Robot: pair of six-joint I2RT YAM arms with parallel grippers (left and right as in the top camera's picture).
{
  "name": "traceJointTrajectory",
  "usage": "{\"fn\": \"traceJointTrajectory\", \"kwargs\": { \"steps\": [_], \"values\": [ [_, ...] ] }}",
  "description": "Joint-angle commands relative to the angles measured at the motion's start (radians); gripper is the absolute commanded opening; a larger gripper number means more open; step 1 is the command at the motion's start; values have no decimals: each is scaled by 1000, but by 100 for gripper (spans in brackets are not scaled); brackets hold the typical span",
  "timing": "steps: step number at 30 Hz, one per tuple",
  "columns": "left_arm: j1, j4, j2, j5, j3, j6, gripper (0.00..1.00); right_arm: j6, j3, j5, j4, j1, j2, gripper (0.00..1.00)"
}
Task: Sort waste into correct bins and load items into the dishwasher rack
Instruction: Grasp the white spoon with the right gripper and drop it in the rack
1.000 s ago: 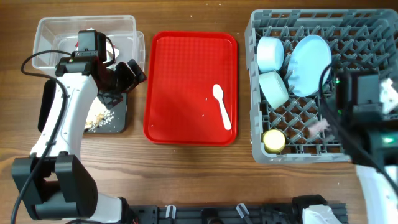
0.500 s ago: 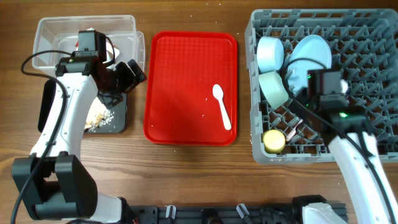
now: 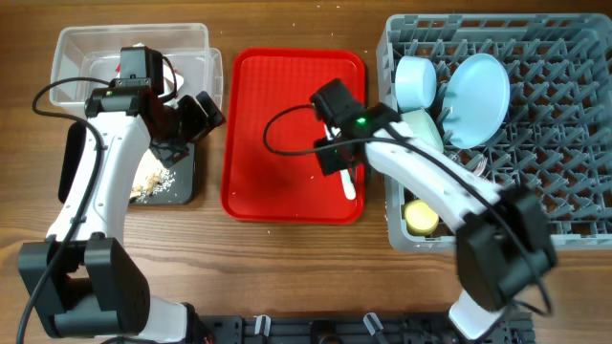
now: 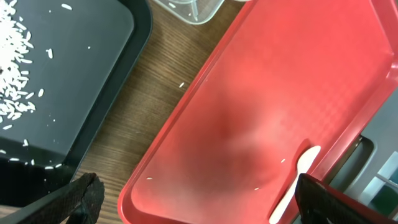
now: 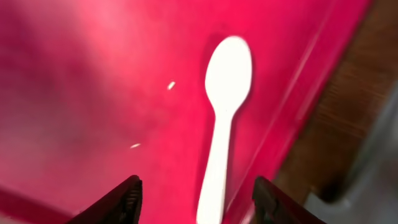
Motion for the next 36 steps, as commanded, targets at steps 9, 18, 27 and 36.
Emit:
{"fn": "traceJointTrajectory", "kwargs": {
  "steps": [9, 18, 27, 36],
  "values": [
    [5, 0, -12, 8, 10, 1, 100, -3, 18, -78, 79, -6, 234, 5],
    [5, 0, -12, 8, 10, 1, 100, 297, 259, 45, -374, -238, -505, 4],
    [5, 0, -12, 8, 10, 1, 100, 700, -362, 183, -179, -653, -613, 8],
    [5, 0, -12, 8, 10, 1, 100, -38, 9, -261, -323, -653, -804, 79]
  ]
}}
